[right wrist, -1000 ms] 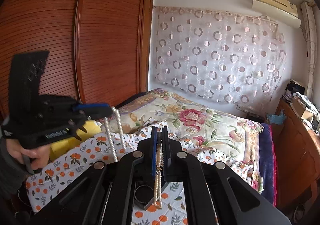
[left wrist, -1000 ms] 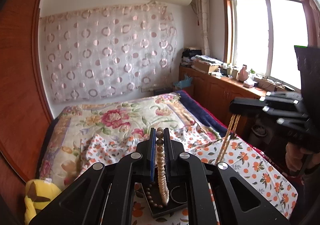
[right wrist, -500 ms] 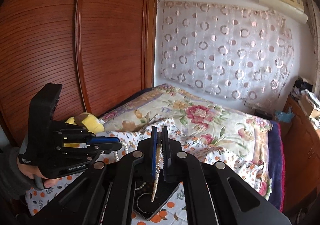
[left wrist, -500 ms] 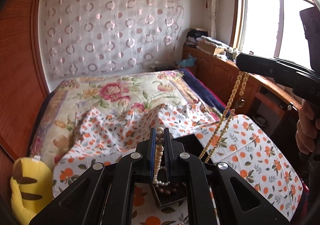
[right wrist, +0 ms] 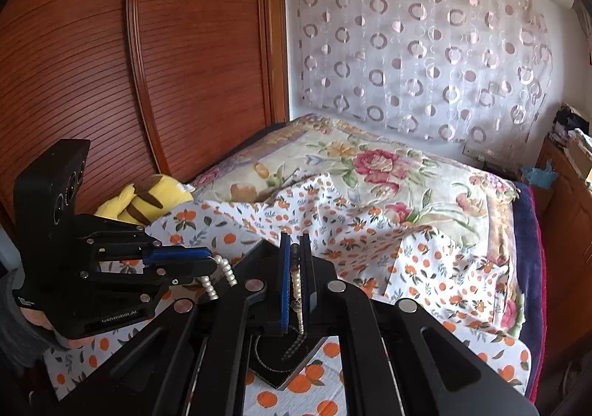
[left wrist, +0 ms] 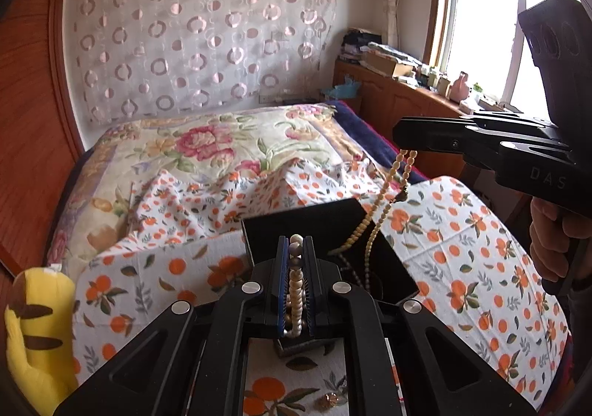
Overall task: Organize jewelry
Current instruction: 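Carry both pearl necklaces up and over the black box, then open both grippers to drop the pearl necklaces into the box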
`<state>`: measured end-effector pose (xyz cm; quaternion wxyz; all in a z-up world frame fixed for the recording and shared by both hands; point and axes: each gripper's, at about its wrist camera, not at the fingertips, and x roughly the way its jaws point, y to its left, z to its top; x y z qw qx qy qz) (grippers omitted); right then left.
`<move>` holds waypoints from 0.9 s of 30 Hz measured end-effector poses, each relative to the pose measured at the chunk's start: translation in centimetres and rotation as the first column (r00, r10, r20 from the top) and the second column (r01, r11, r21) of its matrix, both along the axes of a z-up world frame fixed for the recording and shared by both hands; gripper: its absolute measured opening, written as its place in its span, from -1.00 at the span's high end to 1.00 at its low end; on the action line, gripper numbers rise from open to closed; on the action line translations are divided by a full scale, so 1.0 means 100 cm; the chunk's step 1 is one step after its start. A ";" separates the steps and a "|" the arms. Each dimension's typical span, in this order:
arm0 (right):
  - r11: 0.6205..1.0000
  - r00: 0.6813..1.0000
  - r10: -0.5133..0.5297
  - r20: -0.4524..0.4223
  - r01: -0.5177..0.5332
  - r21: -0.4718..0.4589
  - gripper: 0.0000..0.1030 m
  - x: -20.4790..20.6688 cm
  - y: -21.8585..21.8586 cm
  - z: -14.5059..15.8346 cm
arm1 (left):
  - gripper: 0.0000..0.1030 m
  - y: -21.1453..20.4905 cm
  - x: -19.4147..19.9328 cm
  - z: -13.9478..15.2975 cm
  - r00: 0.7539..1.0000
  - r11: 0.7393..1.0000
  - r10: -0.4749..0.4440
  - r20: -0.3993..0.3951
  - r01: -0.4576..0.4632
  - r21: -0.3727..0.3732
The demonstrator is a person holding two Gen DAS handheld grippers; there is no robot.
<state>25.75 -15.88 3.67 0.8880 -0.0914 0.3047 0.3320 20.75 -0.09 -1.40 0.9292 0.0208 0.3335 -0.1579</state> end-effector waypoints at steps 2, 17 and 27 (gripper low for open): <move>1.000 1.000 0.005 -0.010 -0.005 -0.001 0.89 -0.001 -0.001 -0.006 | 0.87 -0.001 0.000 -0.005 1.000 1.000 0.001 -0.011 -0.001 0.001; 0.999 1.000 -0.019 -0.021 0.018 -0.032 0.64 -0.018 -0.014 -0.026 | 0.87 -0.005 0.003 -0.029 0.998 1.000 0.012 -0.053 -0.011 0.019; 0.997 0.997 -0.071 -0.016 0.071 -0.030 0.64 -0.046 -0.044 -0.037 | 0.86 -0.028 0.000 -0.018 0.999 0.999 -0.033 -0.037 0.033 -0.001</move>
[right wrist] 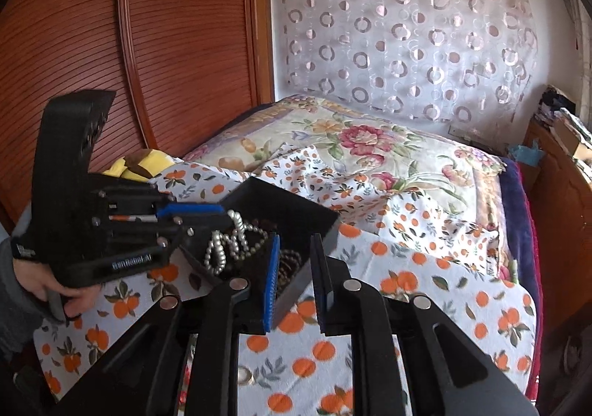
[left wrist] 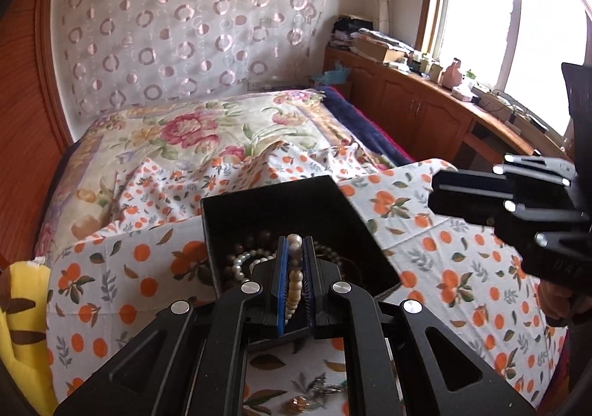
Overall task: Organize jewelry
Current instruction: 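Open both grippers to drop the pearl necklaces into the box, then grasp a silver hairpin with the left gripper while the right gripper moves toward the jade bangle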
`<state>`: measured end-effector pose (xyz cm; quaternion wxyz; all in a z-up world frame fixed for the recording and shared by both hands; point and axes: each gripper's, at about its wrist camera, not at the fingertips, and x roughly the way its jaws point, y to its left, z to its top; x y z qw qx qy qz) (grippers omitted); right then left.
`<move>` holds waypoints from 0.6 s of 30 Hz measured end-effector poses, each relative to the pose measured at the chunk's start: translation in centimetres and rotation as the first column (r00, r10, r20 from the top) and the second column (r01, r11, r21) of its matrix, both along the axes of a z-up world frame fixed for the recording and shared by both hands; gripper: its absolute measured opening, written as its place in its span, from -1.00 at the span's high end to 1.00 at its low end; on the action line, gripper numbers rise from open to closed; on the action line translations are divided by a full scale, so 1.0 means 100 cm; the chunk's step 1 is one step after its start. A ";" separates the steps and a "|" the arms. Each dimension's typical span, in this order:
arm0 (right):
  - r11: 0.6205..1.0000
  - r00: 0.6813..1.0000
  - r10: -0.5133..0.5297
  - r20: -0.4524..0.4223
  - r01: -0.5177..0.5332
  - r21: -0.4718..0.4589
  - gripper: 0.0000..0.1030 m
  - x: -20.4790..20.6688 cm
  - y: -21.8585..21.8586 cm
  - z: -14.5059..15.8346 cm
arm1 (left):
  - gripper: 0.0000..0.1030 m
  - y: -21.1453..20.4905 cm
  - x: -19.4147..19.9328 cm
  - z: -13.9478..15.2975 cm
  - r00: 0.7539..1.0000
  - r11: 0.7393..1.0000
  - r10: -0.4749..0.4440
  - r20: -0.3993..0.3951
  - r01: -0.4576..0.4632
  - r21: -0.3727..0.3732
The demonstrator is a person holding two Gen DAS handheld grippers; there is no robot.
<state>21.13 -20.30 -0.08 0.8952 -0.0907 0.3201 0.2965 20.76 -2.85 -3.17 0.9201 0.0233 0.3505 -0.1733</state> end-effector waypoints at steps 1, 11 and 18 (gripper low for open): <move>1.000 1.000 -0.003 0.000 0.003 0.000 0.64 -0.004 -0.003 -0.001 | 0.84 -0.001 -0.001 0.000 1.000 1.000 0.003 -0.002 -0.003 0.000; 1.000 0.999 0.009 -0.041 -0.010 -0.013 0.64 -0.050 -0.009 -0.031 | 0.81 0.004 -0.047 -0.006 1.000 1.000 0.015 -0.004 -0.015 0.016; 0.999 0.993 0.035 -0.111 -0.039 -0.036 0.64 -0.083 0.002 -0.069 | 0.80 0.012 -0.082 -0.021 1.000 1.000 0.021 -0.023 -0.020 0.024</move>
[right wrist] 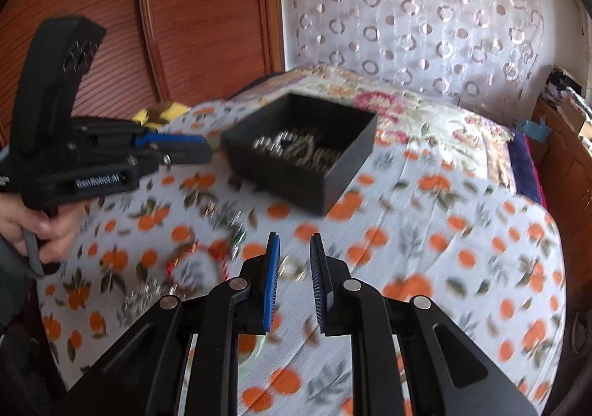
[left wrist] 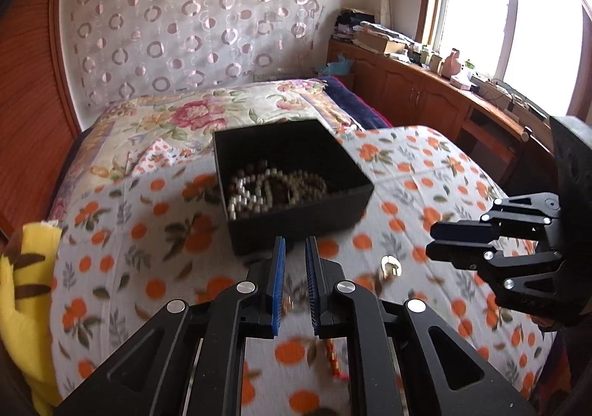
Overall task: Organize jewelry
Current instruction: 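Grasp a silver hairpin with the left gripper while the right gripper moves toward the jade bangle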
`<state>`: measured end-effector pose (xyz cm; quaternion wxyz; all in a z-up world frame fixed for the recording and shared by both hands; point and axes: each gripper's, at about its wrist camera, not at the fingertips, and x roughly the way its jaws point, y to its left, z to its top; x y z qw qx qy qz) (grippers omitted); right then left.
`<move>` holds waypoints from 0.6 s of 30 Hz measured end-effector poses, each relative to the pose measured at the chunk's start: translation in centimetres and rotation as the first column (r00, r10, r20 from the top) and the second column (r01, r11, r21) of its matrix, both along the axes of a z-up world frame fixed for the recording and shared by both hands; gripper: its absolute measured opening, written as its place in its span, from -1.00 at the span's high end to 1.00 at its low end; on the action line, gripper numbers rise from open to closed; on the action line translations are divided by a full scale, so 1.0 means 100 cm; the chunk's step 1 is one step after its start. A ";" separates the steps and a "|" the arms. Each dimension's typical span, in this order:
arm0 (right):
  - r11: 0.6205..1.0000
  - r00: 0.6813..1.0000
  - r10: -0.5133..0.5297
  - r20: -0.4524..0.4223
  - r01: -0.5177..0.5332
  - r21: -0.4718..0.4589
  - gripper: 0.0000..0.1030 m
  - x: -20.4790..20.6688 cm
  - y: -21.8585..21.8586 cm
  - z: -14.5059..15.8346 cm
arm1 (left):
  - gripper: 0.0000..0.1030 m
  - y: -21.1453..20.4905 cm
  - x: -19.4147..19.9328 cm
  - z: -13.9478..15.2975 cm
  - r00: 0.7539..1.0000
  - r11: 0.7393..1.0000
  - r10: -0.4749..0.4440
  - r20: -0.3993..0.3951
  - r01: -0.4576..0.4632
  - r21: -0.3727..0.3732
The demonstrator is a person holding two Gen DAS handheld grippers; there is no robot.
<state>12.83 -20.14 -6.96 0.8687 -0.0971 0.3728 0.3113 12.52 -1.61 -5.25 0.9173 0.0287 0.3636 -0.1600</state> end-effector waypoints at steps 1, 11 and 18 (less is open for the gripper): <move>1.000 1.000 0.002 -0.010 -0.002 0.001 0.64 -0.004 0.001 -0.004 | 0.80 0.002 -0.004 -0.003 1.000 1.000 0.003 -0.006 -0.003 -0.001; 0.999 0.996 0.011 -0.092 -0.014 -0.037 0.63 -0.026 0.003 -0.034 | 0.65 0.014 -0.041 -0.032 0.997 1.000 0.010 -0.074 -0.012 -0.028; 0.997 0.996 0.007 -0.091 -0.014 -0.078 0.62 -0.029 0.004 -0.035 | 0.61 0.013 -0.064 -0.042 0.995 0.999 -0.007 -0.100 0.002 -0.051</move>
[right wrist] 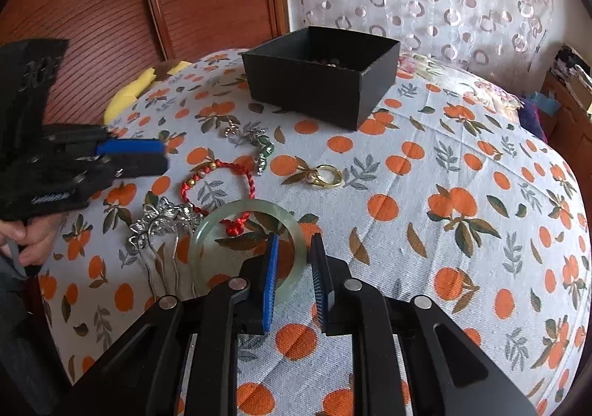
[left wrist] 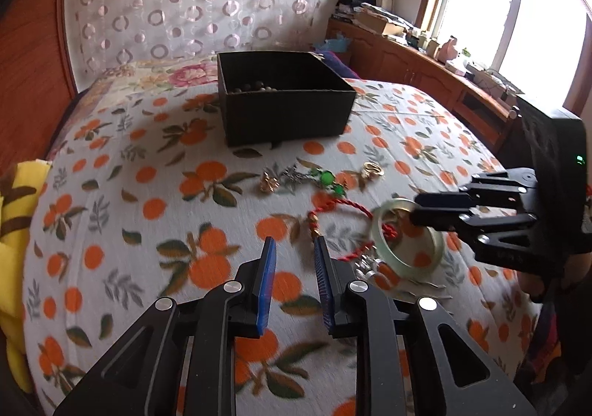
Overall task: Organize jewelry
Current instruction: 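Grasp a silver hairpin with the left gripper while the right gripper moves toward the jade bangle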
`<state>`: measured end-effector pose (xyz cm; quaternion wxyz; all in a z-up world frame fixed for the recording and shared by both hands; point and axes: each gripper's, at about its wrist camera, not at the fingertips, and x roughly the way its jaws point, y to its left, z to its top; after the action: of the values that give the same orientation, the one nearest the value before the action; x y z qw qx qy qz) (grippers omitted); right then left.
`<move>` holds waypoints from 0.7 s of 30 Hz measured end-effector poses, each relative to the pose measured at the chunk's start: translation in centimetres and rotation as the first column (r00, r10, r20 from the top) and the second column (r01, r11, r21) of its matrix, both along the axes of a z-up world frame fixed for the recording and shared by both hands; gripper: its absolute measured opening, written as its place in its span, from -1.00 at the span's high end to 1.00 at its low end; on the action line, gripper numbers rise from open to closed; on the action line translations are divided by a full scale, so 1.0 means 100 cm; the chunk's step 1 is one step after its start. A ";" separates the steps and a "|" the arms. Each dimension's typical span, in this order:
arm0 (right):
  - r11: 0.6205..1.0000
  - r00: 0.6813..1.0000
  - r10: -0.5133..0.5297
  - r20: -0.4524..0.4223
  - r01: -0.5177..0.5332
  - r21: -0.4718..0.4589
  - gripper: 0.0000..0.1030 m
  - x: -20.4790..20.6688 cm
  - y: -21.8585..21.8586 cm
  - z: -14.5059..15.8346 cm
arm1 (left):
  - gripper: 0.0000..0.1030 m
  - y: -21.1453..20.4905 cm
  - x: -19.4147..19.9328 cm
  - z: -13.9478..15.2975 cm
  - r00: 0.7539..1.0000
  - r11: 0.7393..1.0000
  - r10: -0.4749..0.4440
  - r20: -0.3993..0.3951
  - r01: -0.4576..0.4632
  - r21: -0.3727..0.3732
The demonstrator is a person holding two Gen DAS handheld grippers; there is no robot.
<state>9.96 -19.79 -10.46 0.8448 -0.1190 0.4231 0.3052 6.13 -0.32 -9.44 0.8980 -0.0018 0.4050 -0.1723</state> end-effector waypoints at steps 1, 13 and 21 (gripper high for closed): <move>1.000 1.000 0.004 0.007 -0.004 -0.009 0.62 -0.001 0.001 0.000 | 0.61 -0.001 -0.003 0.000 1.000 1.000 -0.004 0.000 0.004 -0.011; 0.998 0.997 -0.059 0.041 0.061 -0.027 0.84 -0.002 -0.021 0.006 | 0.43 -0.018 -0.018 -0.004 0.998 0.997 -0.058 -0.020 0.057 -0.050; 0.997 0.997 -0.077 0.031 0.077 -0.009 0.84 0.001 -0.026 0.000 | 0.43 -0.032 -0.012 -0.015 0.995 0.996 -0.085 -0.051 0.083 -0.045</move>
<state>10.11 -22.36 -10.43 0.8617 -0.1114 0.4161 0.2683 4.89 -3.48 -10.96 0.8786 -0.0085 0.4246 -0.2182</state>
